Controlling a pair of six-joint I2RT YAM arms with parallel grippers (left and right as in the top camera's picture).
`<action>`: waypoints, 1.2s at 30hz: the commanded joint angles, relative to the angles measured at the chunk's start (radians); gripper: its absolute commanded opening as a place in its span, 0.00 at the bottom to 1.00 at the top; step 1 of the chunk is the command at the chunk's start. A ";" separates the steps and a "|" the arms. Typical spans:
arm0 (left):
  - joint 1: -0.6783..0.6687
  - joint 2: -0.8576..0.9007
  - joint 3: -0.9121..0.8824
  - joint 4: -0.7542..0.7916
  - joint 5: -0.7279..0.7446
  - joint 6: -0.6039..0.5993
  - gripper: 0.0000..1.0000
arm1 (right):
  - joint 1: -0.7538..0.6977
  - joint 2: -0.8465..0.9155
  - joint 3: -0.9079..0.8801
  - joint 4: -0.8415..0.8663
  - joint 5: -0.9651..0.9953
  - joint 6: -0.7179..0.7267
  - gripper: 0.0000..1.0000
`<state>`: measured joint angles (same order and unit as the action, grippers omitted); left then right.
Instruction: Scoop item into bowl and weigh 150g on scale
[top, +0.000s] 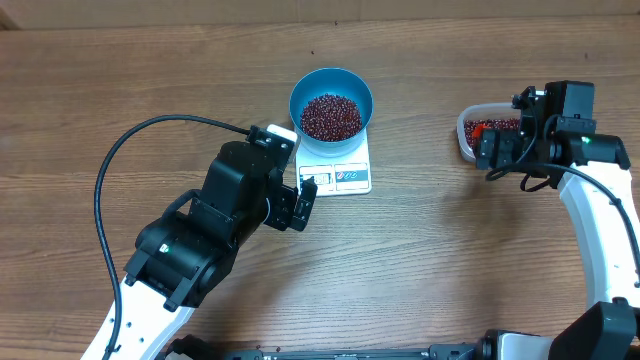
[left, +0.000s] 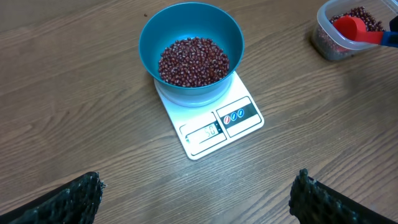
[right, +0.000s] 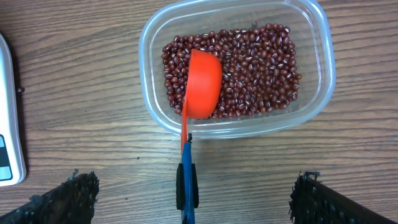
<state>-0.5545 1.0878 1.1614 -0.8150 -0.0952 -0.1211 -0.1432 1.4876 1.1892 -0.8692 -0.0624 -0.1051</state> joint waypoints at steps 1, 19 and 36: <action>0.005 0.005 0.013 0.003 -0.012 -0.002 1.00 | -0.004 -0.019 0.023 -0.001 0.009 0.007 1.00; 0.005 0.005 0.012 0.003 -0.012 -0.002 0.99 | -0.004 -0.019 0.023 -0.001 0.009 0.007 1.00; 0.005 -0.085 0.012 -0.085 -0.003 -0.012 1.00 | -0.004 -0.019 0.023 -0.001 0.009 0.007 1.00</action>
<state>-0.5545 1.0603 1.1614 -0.8825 -0.0948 -0.1215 -0.1432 1.4876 1.1892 -0.8700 -0.0624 -0.1043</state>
